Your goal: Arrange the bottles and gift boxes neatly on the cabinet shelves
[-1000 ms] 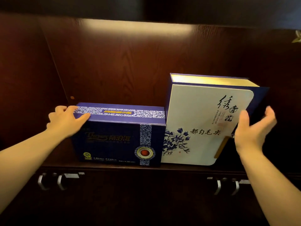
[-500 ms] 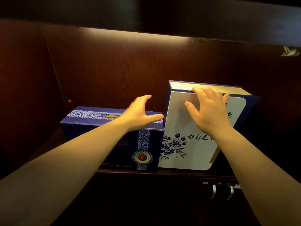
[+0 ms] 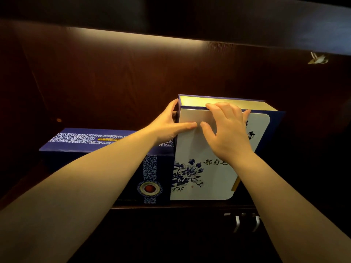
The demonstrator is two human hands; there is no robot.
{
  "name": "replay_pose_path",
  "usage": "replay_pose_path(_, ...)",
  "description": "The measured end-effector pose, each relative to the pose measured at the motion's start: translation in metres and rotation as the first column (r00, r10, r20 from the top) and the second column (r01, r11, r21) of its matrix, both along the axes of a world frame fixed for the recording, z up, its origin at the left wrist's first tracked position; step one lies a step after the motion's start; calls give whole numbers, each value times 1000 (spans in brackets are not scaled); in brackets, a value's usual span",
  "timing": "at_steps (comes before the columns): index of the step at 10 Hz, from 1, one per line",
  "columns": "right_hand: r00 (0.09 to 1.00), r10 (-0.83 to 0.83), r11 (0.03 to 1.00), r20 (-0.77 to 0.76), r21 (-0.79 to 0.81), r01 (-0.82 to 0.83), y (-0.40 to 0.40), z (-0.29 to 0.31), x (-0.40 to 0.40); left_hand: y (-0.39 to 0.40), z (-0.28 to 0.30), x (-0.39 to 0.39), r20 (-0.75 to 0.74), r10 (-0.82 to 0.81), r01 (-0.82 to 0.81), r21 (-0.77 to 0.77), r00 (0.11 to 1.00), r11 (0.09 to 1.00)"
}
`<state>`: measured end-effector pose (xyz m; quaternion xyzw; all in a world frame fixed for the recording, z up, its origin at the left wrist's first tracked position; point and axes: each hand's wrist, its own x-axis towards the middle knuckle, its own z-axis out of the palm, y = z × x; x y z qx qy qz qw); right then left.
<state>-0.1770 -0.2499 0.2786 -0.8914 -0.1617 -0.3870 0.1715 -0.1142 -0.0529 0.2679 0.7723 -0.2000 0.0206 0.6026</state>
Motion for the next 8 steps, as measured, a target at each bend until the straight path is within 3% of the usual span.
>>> replay_pose_path(3, 999, -38, 998, -22, -46, 37, 0, 2, -5, -1, 3, -9, -6, -30, 30, -5, 1000, 1000)
replay_pose_path(6, 981, -92, 987, -173, -143, 68, 4, 3, -23, 24, -9, -58, 87, 211, -219, 102, 974, 970)
replay_pose_path(8, 975, -91, 996, -201, -43, 84, 17, 1, -58, 82, -13, -112, 252, 360, -414, 213, 899, 885)
